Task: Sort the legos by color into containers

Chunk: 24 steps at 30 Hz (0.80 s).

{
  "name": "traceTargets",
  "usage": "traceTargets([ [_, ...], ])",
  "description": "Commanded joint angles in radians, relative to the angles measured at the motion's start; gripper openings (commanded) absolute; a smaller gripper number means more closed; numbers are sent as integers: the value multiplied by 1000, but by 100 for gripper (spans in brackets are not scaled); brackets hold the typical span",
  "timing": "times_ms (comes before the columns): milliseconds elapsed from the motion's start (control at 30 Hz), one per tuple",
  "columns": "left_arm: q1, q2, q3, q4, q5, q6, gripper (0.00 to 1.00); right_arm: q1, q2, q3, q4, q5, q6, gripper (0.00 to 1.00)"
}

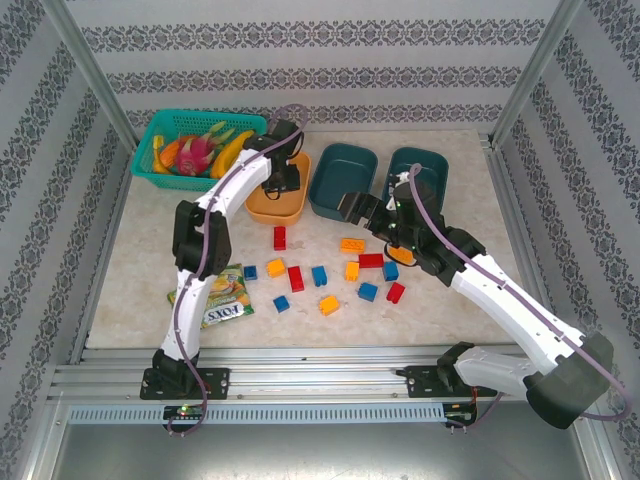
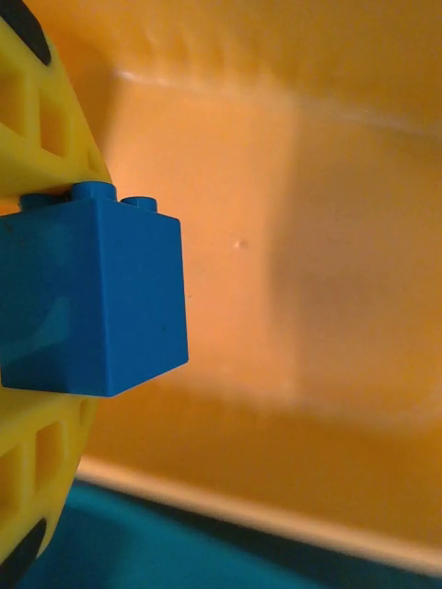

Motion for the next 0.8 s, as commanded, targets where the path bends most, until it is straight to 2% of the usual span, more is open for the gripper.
traceTargets([
  [0, 35, 43, 54, -67, -28, 32, 44, -14, -36, 4, -24, 20, 16, 95],
  [367, 49, 123, 63, -31, 2, 47, 45, -60, -122, -100, -66, 22, 52, 95],
  [600, 50, 135, 83, -56, 14, 46, 68, -64, -113, -85, -102, 22, 50, 95],
  [767, 49, 57, 89, -52, 14, 42, 78, -65, -119, -51, -189, 69, 42, 94],
])
